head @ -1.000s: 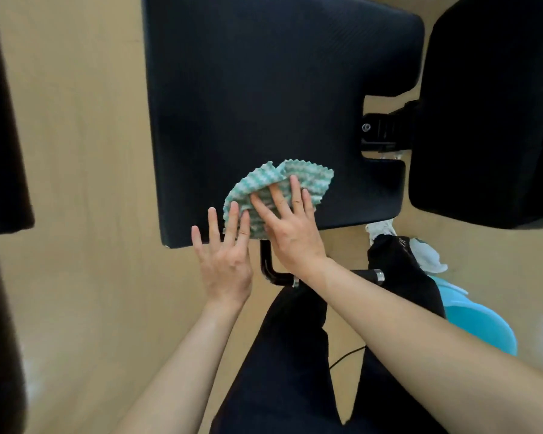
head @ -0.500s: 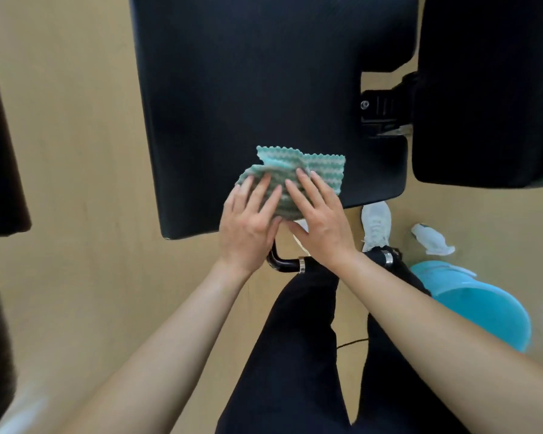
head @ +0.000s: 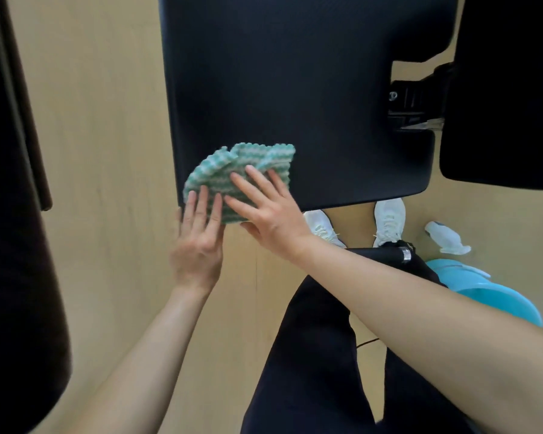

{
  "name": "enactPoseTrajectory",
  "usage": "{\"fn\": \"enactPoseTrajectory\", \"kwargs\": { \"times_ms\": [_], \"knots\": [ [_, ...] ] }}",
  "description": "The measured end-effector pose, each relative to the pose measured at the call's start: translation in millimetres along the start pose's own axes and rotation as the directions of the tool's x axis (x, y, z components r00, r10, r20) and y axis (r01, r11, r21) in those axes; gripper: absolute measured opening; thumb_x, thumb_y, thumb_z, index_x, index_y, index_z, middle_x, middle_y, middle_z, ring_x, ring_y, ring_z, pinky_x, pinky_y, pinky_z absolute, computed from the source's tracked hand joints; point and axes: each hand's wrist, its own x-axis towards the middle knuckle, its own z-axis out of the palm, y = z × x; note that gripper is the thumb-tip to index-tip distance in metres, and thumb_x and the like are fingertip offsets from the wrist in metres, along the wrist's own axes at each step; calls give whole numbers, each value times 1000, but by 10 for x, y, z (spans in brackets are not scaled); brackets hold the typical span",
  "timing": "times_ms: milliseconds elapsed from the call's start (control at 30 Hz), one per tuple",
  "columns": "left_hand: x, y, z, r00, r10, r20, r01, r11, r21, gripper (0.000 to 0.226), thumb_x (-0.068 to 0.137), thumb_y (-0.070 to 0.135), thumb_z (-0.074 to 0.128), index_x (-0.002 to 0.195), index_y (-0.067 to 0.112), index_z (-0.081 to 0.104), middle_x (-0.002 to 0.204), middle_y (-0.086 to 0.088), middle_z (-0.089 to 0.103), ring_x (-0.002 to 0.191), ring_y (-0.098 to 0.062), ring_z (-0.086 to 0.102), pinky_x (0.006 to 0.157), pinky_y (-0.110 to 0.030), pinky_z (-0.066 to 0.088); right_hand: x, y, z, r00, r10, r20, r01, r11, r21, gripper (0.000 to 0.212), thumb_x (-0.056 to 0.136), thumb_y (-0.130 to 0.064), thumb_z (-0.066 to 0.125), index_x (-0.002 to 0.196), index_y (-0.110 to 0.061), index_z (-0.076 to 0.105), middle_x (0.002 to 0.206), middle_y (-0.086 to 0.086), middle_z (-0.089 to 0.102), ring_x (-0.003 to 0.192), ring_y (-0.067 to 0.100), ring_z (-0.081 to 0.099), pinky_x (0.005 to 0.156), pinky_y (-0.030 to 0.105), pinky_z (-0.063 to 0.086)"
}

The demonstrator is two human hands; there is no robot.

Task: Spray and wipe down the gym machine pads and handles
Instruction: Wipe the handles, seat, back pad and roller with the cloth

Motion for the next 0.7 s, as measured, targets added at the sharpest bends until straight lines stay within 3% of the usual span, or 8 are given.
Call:
{"fn": "enactPoseTrajectory", "kwargs": {
  "times_ms": [200,300,400,500,600,700],
  "knots": [
    [-126,-172,-107,982,-188,-9,184,970,-161,54,104,12,58,153,-3,42,163,-20,37,149,-37,41,117,-48,42,357,-329,220,995,-98,20,97,994,51,57,89,-22,78,143,-22,61,161,11,43,153,37,31,125,60,17],
    [-50,19,-93,980,-198,12,196,956,-216,59,104,15,58,154,-7,37,165,-23,30,151,-42,34,122,-46,35,230,-220,212,996,-90,13,90,996,29,66,92,-15,74,153,-22,50,164,10,38,155,33,28,127,55,16],
    [18,270,-43,991,-132,15,133,977,-166,57,103,18,57,153,-5,42,164,-25,32,152,-48,27,124,-57,29,-44,-25,129,999,2,-36,-1,999,33,63,96,3,62,153,-19,49,164,9,39,155,31,29,128,50,19],
    [82,611,36,999,-22,34,27,985,-168,52,104,22,55,153,3,47,164,-20,36,154,-43,26,124,-59,27,-378,206,-15,988,134,-72,-128,988,86,60,93,11,56,148,-12,55,160,12,45,152,33,34,127,48,23],
    [184,946,158,992,104,71,-87,974,-208,52,106,20,55,155,8,45,166,-14,33,157,-38,22,129,-53,18,-734,452,-204,966,258,-35,-253,962,107,62,90,6,59,149,-9,53,161,14,42,154,34,31,126,50,26],
    [352,1281,283,967,234,104,-204,949,-239,51,105,19,54,154,9,46,166,-12,34,158,-36,21,129,-51,16,-1062,659,-423,896,444,8,-443,892,85,64,94,-11,66,154,-13,46,166,10,33,158,26,20,124,50,31]
  ]
}}
